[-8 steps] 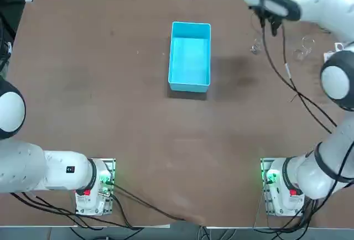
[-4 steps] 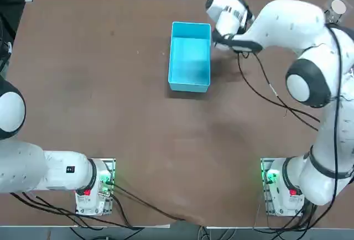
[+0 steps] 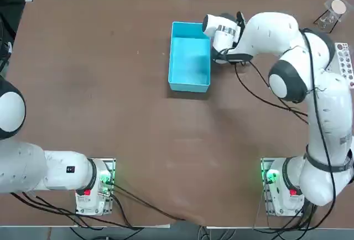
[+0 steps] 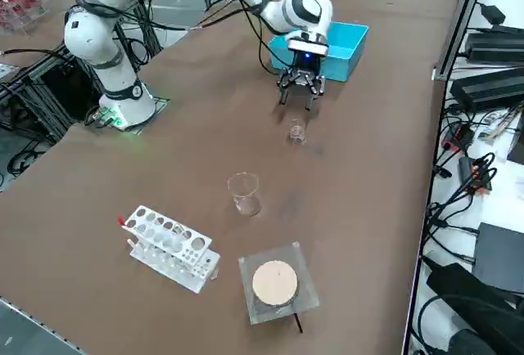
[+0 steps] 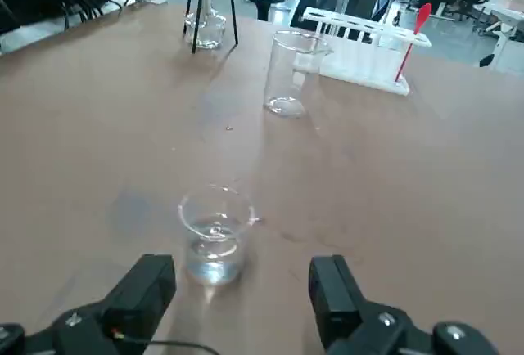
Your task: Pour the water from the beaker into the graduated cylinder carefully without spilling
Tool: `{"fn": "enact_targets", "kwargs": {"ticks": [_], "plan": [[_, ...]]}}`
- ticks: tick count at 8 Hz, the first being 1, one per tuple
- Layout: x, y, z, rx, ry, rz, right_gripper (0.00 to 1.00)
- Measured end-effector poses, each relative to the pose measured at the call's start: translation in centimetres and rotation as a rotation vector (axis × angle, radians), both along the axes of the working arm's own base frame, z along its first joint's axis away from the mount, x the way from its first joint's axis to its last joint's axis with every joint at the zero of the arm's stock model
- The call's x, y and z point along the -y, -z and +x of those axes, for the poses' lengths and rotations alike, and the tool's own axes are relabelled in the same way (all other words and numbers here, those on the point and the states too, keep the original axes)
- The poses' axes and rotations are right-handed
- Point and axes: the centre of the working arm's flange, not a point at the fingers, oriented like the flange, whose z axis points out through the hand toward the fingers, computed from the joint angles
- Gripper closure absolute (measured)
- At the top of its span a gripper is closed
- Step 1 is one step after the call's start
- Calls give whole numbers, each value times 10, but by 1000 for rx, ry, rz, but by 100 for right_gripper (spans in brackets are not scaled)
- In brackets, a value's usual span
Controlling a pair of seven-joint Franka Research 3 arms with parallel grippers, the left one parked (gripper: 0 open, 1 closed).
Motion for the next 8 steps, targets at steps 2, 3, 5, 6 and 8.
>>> {"fn": "enact_targets", "kwargs": {"ticks": [2,3,5,6,8], "plan": [[12,23,10,33,30,-43,0],[17,32,11,43,34,-65,0],[21,42,10,48,40,-79,0],[23,43,10,52,45,-84,0],[30,45,14,59,54,-94,0]]}}
